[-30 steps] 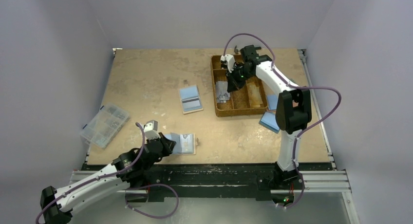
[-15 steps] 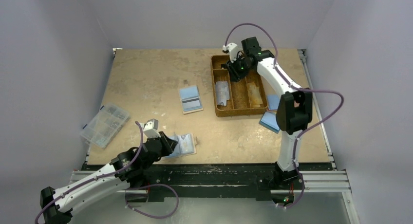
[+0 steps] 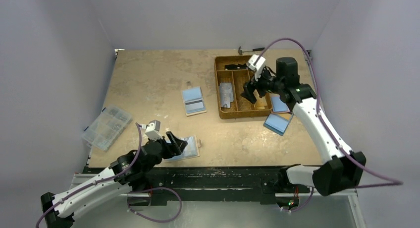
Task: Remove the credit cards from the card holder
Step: Reset both arms
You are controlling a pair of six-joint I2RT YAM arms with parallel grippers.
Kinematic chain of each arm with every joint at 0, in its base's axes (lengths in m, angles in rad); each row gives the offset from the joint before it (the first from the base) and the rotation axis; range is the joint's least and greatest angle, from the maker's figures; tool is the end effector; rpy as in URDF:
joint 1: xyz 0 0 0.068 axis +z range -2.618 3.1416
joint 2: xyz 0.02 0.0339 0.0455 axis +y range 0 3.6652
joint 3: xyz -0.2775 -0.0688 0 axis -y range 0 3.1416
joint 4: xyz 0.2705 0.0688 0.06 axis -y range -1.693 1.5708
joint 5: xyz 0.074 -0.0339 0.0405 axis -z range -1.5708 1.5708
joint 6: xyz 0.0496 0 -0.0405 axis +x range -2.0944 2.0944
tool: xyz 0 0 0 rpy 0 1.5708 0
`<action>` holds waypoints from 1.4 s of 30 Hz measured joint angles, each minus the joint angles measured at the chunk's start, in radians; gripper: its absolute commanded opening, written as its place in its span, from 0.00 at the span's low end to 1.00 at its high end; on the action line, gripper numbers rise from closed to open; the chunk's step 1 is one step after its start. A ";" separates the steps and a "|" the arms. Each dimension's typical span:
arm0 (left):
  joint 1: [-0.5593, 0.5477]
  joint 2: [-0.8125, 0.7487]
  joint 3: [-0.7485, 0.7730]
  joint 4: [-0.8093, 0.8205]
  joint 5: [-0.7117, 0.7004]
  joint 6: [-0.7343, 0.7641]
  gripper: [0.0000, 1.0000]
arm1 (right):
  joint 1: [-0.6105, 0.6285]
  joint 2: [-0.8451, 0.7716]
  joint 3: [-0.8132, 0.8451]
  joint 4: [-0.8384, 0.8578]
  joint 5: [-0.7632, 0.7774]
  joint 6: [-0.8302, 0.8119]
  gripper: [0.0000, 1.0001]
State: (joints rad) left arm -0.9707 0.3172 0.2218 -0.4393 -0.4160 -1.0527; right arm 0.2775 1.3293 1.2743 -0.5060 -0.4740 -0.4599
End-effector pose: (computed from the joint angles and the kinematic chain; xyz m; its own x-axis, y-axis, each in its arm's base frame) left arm 0.0922 -0.0993 0.1732 -0.6278 -0.4898 -0.6050 0.0266 0.7633 -0.6455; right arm 0.3083 0.1114 0.3651 -0.1853 -0.4634 -0.8665 -0.7786 0.6072 -0.1582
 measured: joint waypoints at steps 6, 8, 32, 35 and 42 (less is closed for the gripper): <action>0.000 0.022 0.090 -0.039 0.000 0.026 0.73 | -0.083 -0.195 -0.116 0.029 -0.146 -0.001 0.97; 0.000 0.042 0.134 -0.049 0.001 0.047 0.73 | -0.090 -0.236 -0.121 0.029 -0.190 -0.002 0.98; 0.221 0.598 0.609 0.183 0.171 0.476 0.99 | -0.231 -0.429 -0.367 0.201 -0.186 0.296 0.99; 0.437 0.653 0.668 0.196 0.289 0.519 0.99 | -0.233 -0.430 -0.367 0.231 -0.053 0.382 0.99; 0.739 0.769 0.697 0.155 0.452 0.626 0.99 | -0.240 -0.443 -0.367 0.250 0.087 0.407 0.99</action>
State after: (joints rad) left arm -0.2314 1.0859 0.9184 -0.2840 0.0357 -0.4267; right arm 0.0376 0.8867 0.9073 -0.2558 -0.3874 -0.0525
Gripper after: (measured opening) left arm 0.991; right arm 0.987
